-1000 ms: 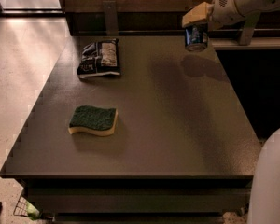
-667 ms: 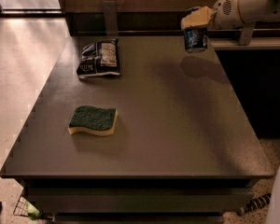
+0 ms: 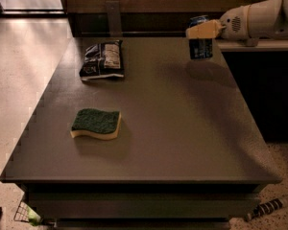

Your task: Place pepsi can upright

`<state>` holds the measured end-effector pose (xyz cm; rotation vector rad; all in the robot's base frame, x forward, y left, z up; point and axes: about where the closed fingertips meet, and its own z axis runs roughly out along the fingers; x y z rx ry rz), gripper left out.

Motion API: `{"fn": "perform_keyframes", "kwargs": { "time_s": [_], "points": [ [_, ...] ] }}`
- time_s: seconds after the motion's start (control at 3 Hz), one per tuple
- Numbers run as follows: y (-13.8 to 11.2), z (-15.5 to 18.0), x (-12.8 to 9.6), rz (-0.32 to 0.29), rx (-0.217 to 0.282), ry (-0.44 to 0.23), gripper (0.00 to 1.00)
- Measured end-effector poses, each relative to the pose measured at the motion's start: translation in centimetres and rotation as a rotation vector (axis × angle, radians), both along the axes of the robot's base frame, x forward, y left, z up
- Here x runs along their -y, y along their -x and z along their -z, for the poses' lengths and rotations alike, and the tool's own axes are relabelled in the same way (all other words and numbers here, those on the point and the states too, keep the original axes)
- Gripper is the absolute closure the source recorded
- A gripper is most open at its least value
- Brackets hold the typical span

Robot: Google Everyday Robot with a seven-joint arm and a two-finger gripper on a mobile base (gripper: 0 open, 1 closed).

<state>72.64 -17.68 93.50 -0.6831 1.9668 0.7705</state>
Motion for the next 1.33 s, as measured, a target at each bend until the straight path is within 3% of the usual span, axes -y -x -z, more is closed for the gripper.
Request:
{"fn": "perform_keyframes", "kwargs": {
  "time_s": [0.67,1.33],
  "points": [
    [0.1,2.0,-0.4,-0.134,0.094,-0.057,1.0],
    [0.2,3.6,0.2,-0.197,0.227,-0.078,1.0]
  ]
}}
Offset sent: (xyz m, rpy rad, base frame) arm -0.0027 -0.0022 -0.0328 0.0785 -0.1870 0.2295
